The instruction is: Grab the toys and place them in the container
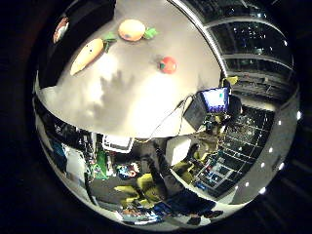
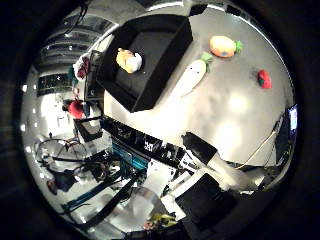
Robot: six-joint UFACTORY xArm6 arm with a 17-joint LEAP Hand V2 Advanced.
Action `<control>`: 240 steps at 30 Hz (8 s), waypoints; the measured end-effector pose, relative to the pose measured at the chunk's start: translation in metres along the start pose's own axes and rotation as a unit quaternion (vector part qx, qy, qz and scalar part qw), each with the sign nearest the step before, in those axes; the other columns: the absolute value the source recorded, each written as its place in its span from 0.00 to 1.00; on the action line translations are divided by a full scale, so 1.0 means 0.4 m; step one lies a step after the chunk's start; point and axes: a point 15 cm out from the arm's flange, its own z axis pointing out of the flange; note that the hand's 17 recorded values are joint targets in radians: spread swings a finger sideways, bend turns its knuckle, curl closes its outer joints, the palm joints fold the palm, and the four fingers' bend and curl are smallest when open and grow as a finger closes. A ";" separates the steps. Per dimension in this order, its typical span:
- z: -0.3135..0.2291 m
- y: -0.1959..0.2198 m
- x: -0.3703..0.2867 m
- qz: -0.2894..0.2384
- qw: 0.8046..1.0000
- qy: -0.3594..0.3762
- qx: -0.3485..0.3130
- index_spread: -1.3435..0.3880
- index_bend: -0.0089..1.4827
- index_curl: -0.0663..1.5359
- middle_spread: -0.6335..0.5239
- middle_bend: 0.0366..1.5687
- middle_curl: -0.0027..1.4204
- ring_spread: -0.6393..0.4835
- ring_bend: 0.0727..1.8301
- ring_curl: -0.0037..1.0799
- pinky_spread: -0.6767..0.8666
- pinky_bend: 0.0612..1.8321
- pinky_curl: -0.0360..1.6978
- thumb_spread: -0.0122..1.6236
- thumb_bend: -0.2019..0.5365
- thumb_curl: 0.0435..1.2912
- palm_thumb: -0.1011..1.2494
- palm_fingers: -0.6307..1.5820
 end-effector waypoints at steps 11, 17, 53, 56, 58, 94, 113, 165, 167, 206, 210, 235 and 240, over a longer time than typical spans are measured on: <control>0.107 -0.077 -0.045 -0.054 0.998 0.018 0.033 0.50 0.12 0.23 0.59 0.10 0.22 0.71 0.07 0.21 0.68 0.14 0.20 0.58 0.25 0.30 0.73 0.35; 0.132 -0.151 -0.070 -0.084 0.994 0.032 0.057 0.48 0.12 0.22 0.58 0.10 0.21 0.71 0.08 0.23 0.68 0.15 0.20 0.56 0.25 0.33 0.77 0.35; 0.434 -0.341 -0.004 -0.139 0.989 0.046 0.017 0.44 0.31 0.29 0.55 0.08 0.18 0.69 0.04 0.19 0.68 0.10 0.19 0.53 0.24 0.39 0.83 0.39; 0.428 -0.354 0.008 -0.140 0.988 0.056 0.028 0.43 0.54 0.36 0.51 0.10 0.18 0.67 0.02 0.15 0.67 0.06 0.17 0.52 0.24 0.38 0.84 0.44; 0.422 -0.366 0.015 -0.140 0.988 0.061 0.038 0.45 0.69 0.41 0.45 0.15 0.20 0.64 0.02 0.11 0.66 0.05 0.16 0.52 0.24 0.37 0.84 0.46; -0.282 -0.291 -0.135 -0.131 0.976 0.152 0.084 0.54 0.88 0.39 0.26 0.29 0.26 0.54 0.05 0.06 0.66 0.07 0.14 0.55 0.25 0.30 0.86 0.49; -0.213 -0.690 -0.594 -0.142 0.973 0.083 0.160 0.51 0.68 0.33 0.29 0.23 0.25 0.46 0.10 0.13 0.67 0.11 0.14 0.58 0.25 0.29 0.86 0.48; 0.182 -0.138 0.818 0.140 0.985 0.099 0.022 0.57 0.11 0.19 0.56 0.17 0.24 0.67 0.19 0.23 0.69 0.27 0.18 0.58 0.22 0.24 0.56 0.34; 0.211 -0.140 0.822 0.133 0.986 0.097 0.020 0.57 0.11 0.19 0.56 0.17 0.24 0.67 0.19 0.23 0.69 0.27 0.18 0.57 0.21 0.23 0.54 0.34; 0.431 -0.317 0.769 0.063 0.991 0.106 0.057 0.60 0.11 0.19 0.58 0.14 0.23 0.64 0.18 0.24 0.66 0.25 0.18 0.54 0.23 0.21 0.35 0.34; 0.445 -0.344 0.760 0.057 0.990 0.110 0.067 0.60 0.11 0.20 0.59 0.14 0.23 0.64 0.18 0.24 0.66 0.25 0.18 0.54 0.23 0.21 0.36 0.35; 0.435 -0.233 0.784 0.101 0.991 0.076 0.036 0.60 0.62 0.42 0.39 0.66 0.40 0.37 0.62 0.45 0.19 0.59 0.29 0.58 0.24 0.21 0.46 0.92; 0.328 -0.167 0.813 0.110 0.991 0.076 0.029 0.63 0.71 0.45 0.43 0.74 0.43 0.40 0.70 0.49 0.25 0.67 0.34 0.59 0.25 0.22 0.51 0.88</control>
